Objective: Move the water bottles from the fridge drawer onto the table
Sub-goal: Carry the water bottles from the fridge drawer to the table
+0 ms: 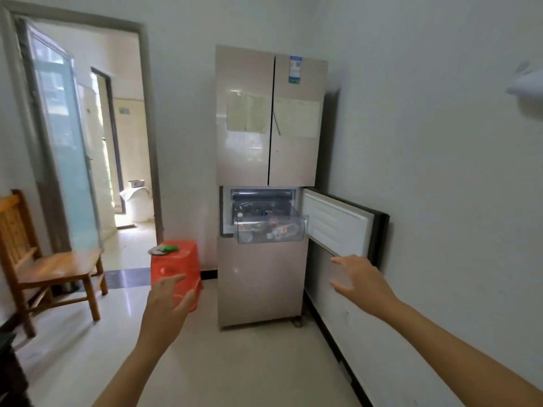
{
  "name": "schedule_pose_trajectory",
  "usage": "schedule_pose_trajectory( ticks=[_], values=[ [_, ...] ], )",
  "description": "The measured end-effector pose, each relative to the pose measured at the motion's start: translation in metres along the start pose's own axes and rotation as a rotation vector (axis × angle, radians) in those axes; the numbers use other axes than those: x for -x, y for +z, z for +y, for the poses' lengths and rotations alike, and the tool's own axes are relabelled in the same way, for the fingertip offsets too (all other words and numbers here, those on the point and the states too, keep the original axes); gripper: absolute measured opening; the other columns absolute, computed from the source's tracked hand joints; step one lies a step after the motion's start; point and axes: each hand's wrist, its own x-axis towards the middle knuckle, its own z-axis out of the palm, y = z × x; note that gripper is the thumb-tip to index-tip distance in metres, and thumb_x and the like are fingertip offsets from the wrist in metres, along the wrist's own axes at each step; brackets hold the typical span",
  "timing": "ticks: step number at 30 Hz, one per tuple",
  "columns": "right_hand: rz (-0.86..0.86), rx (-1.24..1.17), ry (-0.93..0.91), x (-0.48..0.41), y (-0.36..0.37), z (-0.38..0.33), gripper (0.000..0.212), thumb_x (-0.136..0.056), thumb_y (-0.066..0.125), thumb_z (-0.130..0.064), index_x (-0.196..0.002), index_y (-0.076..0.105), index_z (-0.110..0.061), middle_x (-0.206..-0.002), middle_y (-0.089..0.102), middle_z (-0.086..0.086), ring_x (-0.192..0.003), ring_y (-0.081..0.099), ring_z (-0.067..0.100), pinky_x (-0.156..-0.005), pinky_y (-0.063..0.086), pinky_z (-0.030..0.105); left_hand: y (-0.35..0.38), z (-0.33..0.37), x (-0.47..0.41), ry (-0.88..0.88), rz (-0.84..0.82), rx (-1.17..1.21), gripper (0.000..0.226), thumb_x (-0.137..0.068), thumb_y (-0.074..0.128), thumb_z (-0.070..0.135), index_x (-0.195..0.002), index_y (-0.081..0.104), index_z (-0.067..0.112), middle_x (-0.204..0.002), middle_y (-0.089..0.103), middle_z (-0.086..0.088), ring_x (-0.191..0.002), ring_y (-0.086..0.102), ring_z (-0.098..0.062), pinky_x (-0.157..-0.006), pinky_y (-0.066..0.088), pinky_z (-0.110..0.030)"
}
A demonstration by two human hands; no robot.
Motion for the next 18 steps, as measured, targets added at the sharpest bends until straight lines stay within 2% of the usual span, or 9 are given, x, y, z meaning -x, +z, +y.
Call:
schedule_pose_trajectory(
  ticks=[2, 3, 6, 8, 13, 18],
  values=[
    [-0.012, 0.000, 0.006, -0.020, 0.011, 0.015, 0.053, -0.089, 0.056, -0.037, -0.136, 0.042, -0.018, -0.135, 0.048, 0.001, -0.125, 0.041, 0.016, -0.104, 0.029, 0.027, 0.021, 0.002, -0.023, 0.029, -0.014, -0.001, 0.033, -0.087, 0.059, 0.009, -0.118, 0.054, 0.004, -0.116, 0.054, -0.014, -0.095, 0.047, -0.016, -0.070, 0.037, -0.018],
    [-0.026, -0.002, 0.014, -0.033, 0.021, 0.027, 0.053, -0.089, 0.056, -0.037, -0.136, 0.042, -0.018, -0.136, 0.048, 0.000, -0.126, 0.041, 0.016, -0.105, 0.029, 0.027, 0.037, -0.001, -0.038, 0.036, -0.028, -0.008, 0.031, -0.087, 0.059, 0.009, -0.117, 0.054, 0.004, -0.114, 0.055, -0.014, -0.095, 0.049, -0.018, -0.071, 0.040, -0.019],
    [-0.043, -0.035, 0.039, -0.066, 0.043, 0.056, 0.052, -0.089, 0.056, -0.036, -0.136, 0.042, -0.018, -0.137, 0.047, 0.000, -0.126, 0.040, 0.017, -0.105, 0.029, 0.028, 0.074, -0.009, -0.071, 0.032, -0.066, -0.028, 0.028, -0.087, 0.058, 0.016, -0.114, 0.055, 0.008, -0.111, 0.058, -0.015, -0.098, 0.057, -0.028, -0.084, 0.050, -0.044],
    [-0.039, -0.058, 0.059, -0.089, 0.055, 0.076, 0.052, -0.089, 0.057, -0.035, -0.135, 0.043, -0.018, -0.137, 0.047, 0.001, -0.126, 0.039, 0.019, -0.105, 0.031, 0.032, 0.097, -0.008, -0.090, 0.032, -0.075, -0.033, 0.029, -0.087, 0.057, 0.021, -0.114, 0.055, 0.011, -0.111, 0.058, -0.013, -0.100, 0.057, -0.030, -0.087, 0.050, -0.050],
    [-0.034, -0.057, 0.032, -0.171, 0.074, 0.134, 0.051, -0.090, 0.055, -0.035, -0.136, 0.041, -0.018, -0.137, 0.046, 0.003, -0.126, 0.039, 0.021, -0.106, 0.034, 0.037, 0.168, 0.008, -0.152, 0.034, -0.044, -0.069, 0.035, -0.088, 0.058, 0.015, -0.121, 0.051, 0.009, -0.125, 0.050, -0.014, -0.111, 0.051, -0.031, -0.094, 0.046, -0.051],
    [-0.055, -0.060, -0.033, -0.256, 0.090, 0.176, 0.052, -0.090, 0.054, -0.035, -0.137, 0.040, -0.017, -0.137, 0.046, 0.004, -0.125, 0.040, 0.021, -0.104, 0.035, 0.034, 0.221, 0.020, -0.216, -0.002, 0.004, -0.115, 0.035, -0.089, 0.057, 0.018, -0.122, 0.051, 0.008, -0.126, 0.049, -0.015, -0.111, 0.049, -0.031, -0.095, 0.043, -0.049]
  ],
)
